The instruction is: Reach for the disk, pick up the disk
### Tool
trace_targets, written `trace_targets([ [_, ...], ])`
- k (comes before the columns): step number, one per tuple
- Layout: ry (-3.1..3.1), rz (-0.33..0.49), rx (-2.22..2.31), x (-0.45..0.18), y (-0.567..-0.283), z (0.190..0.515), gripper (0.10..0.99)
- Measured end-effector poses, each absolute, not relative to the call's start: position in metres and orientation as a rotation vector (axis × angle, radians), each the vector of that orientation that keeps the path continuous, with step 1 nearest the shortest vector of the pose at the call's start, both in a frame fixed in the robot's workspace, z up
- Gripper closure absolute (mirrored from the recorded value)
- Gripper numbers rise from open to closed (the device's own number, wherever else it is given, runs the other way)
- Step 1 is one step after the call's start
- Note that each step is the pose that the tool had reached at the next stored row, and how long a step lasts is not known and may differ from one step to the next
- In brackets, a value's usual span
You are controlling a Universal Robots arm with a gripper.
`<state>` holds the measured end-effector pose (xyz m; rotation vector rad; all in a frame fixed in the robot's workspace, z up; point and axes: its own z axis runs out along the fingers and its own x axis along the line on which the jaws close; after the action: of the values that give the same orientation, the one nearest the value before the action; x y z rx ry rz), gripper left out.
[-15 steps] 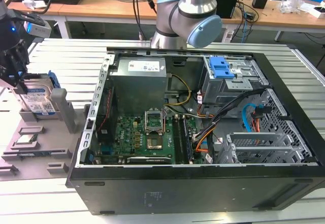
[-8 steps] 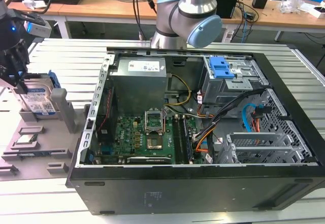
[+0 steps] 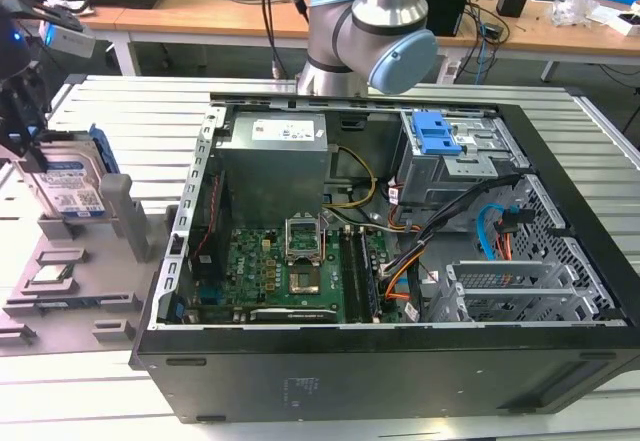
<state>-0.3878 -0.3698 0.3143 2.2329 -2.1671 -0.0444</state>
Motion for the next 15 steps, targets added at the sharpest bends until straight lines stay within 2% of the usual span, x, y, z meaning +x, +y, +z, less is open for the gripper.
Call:
trace_targets([
  [15, -2.167, -0.044, 2.233, -0.388, -0.37, 0.34, 0.722],
])
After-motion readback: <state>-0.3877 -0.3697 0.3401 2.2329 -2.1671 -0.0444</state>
